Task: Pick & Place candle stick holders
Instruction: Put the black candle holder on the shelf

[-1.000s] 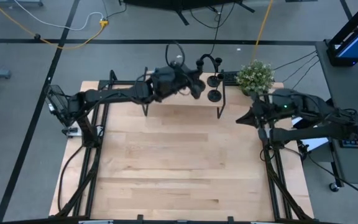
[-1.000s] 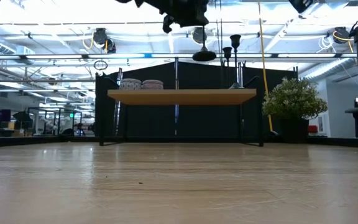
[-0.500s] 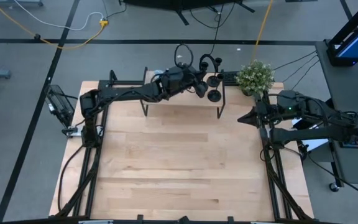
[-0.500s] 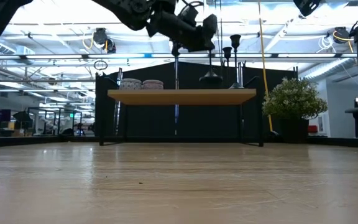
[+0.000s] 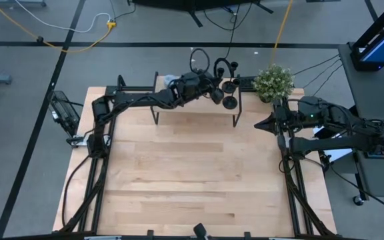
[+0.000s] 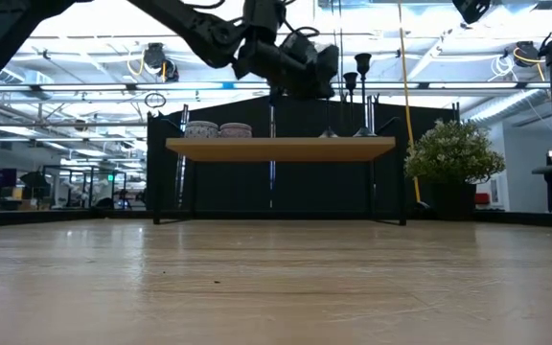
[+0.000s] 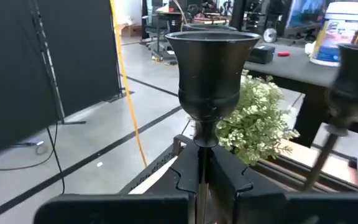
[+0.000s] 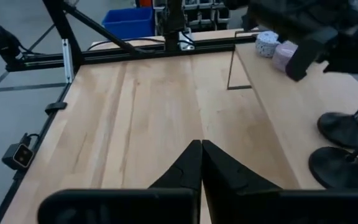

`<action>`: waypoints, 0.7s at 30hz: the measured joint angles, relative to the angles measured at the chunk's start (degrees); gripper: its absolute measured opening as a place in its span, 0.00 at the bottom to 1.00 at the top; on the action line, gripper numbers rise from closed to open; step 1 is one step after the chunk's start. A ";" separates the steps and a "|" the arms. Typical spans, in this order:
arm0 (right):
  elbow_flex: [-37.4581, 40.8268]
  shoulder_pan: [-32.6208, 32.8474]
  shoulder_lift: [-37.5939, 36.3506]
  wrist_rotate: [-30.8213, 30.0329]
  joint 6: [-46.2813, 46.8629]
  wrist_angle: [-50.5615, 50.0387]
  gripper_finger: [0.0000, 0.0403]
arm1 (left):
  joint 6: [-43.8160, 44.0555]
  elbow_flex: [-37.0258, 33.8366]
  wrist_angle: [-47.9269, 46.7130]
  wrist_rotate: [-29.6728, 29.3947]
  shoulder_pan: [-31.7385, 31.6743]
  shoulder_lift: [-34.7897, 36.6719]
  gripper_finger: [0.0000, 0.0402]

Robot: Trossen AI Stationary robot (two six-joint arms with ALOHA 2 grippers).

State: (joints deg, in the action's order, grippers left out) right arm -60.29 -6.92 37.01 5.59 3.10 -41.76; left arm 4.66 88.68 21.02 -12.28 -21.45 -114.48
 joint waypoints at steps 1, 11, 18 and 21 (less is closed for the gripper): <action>0.00 -0.01 0.00 -0.04 0.62 -0.04 0.00 | 0.16 0.00 0.01 -0.07 -0.21 0.01 0.04; 0.00 -0.02 0.00 -2.78 1.18 -0.02 0.00 | 0.52 0.00 -0.12 2.26 -1.75 0.27 0.04; 0.00 -0.02 0.00 -2.80 1.79 0.93 0.00 | 0.13 0.00 -2.04 2.39 -1.25 0.22 0.04; 0.00 -0.02 0.00 -2.80 1.85 1.33 0.00 | 0.09 0.00 -2.48 2.43 -1.29 0.22 0.04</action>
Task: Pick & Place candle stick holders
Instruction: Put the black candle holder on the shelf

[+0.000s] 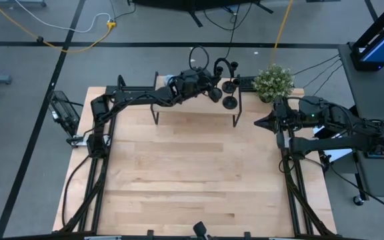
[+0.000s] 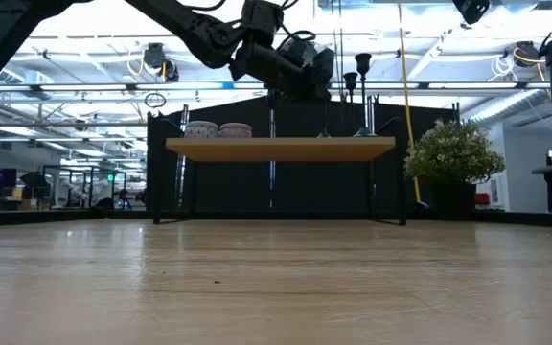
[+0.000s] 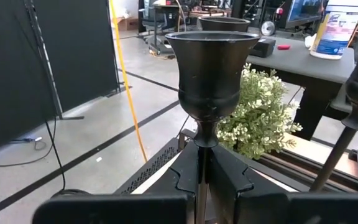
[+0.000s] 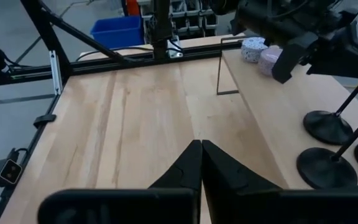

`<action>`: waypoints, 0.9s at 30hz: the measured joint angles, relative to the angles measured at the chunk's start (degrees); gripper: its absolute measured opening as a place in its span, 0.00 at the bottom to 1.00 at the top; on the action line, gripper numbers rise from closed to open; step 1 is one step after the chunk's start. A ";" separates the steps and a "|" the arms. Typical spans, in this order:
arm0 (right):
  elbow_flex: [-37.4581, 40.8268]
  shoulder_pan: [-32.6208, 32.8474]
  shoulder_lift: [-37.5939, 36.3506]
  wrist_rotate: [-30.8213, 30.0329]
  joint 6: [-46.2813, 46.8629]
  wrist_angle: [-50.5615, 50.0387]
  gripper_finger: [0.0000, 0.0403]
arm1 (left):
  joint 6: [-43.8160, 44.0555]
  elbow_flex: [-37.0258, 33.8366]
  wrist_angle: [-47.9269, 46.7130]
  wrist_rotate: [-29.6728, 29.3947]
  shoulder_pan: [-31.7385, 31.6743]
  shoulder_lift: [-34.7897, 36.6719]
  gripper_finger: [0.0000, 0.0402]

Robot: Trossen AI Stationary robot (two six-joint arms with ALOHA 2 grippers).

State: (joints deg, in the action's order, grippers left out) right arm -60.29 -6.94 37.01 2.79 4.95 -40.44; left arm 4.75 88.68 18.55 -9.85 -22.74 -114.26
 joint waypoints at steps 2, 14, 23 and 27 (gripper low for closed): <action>0.00 0.00 0.00 0.01 0.37 0.03 0.00 | -0.02 0.00 0.03 0.00 0.00 0.00 0.04; 0.00 0.00 1.39 0.17 0.42 0.03 0.00 | -1.27 0.00 1.17 -0.04 0.00 0.00 0.05; 0.00 0.00 2.47 0.24 0.39 -0.01 0.00 | -1.05 0.00 0.00 0.88 0.00 0.00 0.05; 0.00 0.00 2.49 0.24 0.39 -0.01 0.00 | -1.06 0.00 -0.51 1.09 0.00 0.08 0.05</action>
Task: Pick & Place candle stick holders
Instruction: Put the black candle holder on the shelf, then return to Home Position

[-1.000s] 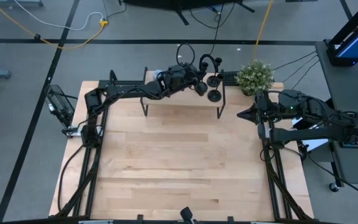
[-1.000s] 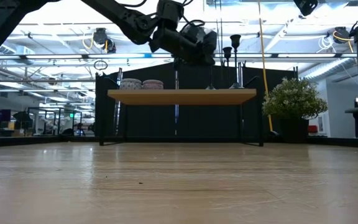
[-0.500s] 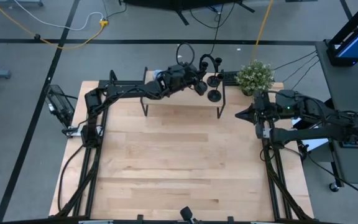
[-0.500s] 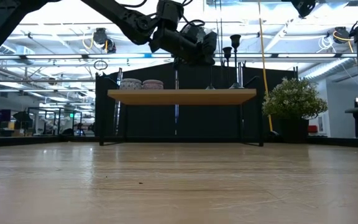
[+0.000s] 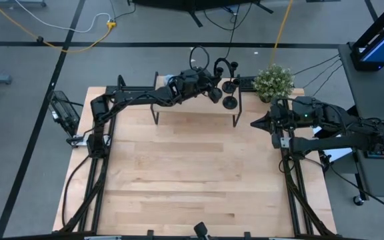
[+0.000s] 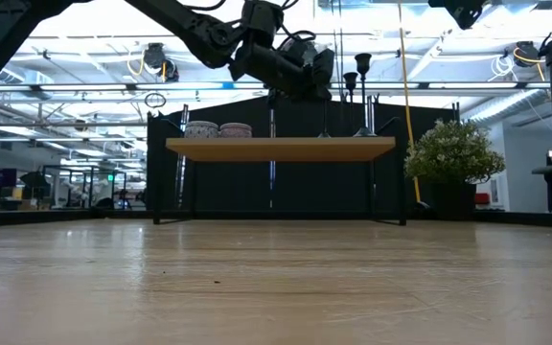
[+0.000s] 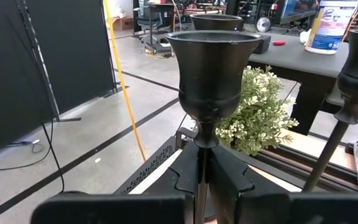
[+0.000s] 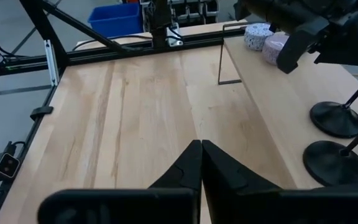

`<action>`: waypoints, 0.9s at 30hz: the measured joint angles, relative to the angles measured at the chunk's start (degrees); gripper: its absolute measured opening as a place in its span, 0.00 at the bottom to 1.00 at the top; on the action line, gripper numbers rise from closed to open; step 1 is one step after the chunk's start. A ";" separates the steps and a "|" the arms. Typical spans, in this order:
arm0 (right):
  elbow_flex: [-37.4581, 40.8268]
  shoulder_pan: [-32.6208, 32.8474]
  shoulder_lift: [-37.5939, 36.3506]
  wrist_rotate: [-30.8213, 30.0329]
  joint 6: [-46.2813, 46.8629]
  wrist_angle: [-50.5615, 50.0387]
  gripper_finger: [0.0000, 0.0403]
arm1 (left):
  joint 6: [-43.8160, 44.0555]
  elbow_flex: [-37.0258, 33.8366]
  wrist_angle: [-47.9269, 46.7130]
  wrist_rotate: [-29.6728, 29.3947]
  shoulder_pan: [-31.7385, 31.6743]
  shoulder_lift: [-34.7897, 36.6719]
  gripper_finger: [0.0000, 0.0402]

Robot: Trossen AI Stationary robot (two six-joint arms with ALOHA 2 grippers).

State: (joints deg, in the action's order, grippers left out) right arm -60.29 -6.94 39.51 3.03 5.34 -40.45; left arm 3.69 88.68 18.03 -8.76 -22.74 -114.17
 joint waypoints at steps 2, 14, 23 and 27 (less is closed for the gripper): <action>0.00 0.00 0.00 0.02 0.00 0.00 0.00 | -0.06 0.00 -0.24 0.25 0.00 0.00 0.06; 0.00 0.00 0.00 0.17 0.00 0.00 0.00 | -0.18 0.00 -3.17 -0.23 0.00 -0.04 0.26; 0.00 0.00 0.00 0.22 0.00 -0.02 0.00 | 0.88 0.00 -3.02 -0.28 0.00 -0.04 0.46; 0.00 0.00 0.00 0.22 0.00 -0.02 0.00 | 0.98 -0.02 -3.36 -0.28 0.07 -0.02 0.54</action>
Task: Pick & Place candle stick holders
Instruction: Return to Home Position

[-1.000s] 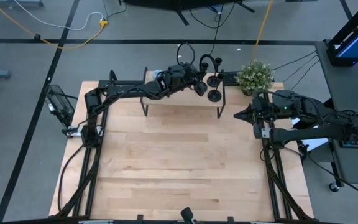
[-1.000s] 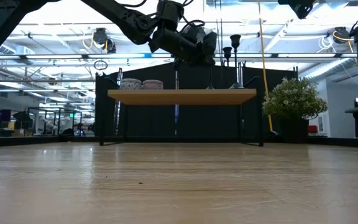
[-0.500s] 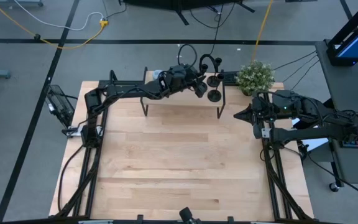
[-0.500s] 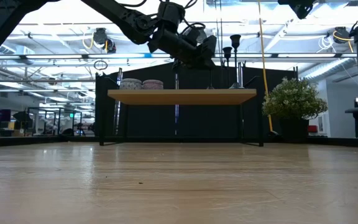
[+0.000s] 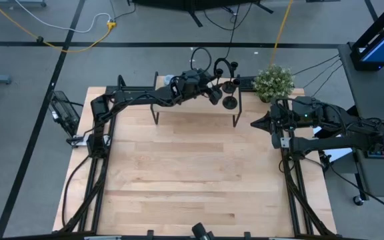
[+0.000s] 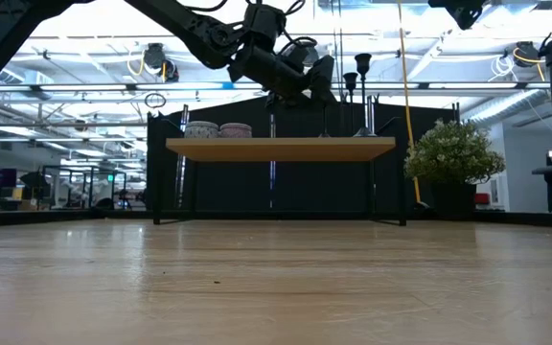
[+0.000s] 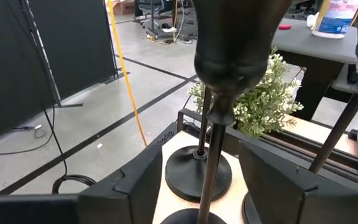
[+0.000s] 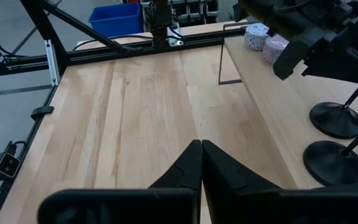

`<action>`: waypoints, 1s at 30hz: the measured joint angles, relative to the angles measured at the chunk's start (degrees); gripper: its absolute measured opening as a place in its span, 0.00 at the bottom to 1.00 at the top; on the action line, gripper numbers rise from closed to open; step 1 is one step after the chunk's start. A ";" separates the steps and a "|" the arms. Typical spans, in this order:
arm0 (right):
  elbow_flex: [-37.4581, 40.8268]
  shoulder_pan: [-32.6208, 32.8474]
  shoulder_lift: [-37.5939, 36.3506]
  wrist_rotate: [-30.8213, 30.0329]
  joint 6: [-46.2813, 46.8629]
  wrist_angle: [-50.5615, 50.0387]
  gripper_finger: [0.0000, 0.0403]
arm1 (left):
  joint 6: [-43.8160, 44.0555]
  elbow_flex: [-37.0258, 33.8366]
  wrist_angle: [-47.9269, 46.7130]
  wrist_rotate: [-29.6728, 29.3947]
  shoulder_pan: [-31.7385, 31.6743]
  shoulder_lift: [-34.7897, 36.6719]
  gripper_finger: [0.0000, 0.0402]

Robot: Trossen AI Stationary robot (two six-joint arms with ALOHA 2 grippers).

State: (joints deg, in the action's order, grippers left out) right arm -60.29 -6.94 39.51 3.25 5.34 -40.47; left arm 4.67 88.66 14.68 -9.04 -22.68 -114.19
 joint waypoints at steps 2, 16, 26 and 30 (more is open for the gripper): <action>0.00 0.00 0.00 0.00 0.00 0.00 0.00 | 0.02 0.02 -1.05 -0.03 -0.01 0.62 0.57; 0.00 0.04 -0.02 0.02 -0.15 -0.11 0.00 | -1.41 0.02 -19.13 -3.49 1.62 9.55 0.73; 0.00 0.04 -1.91 -0.15 -4.98 -6.32 0.00 | 7.40 0.02 -50.51 -2.05 3.17 23.18 0.73; 0.00 0.04 -2.59 -0.20 -4.76 -9.83 0.00 | 9.52 0.02 -59.91 -1.49 5.74 28.06 0.73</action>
State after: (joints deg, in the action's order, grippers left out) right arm -60.29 -6.90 36.91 3.05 0.58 -50.29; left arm 14.19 88.68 -45.23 -10.53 -16.94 -86.13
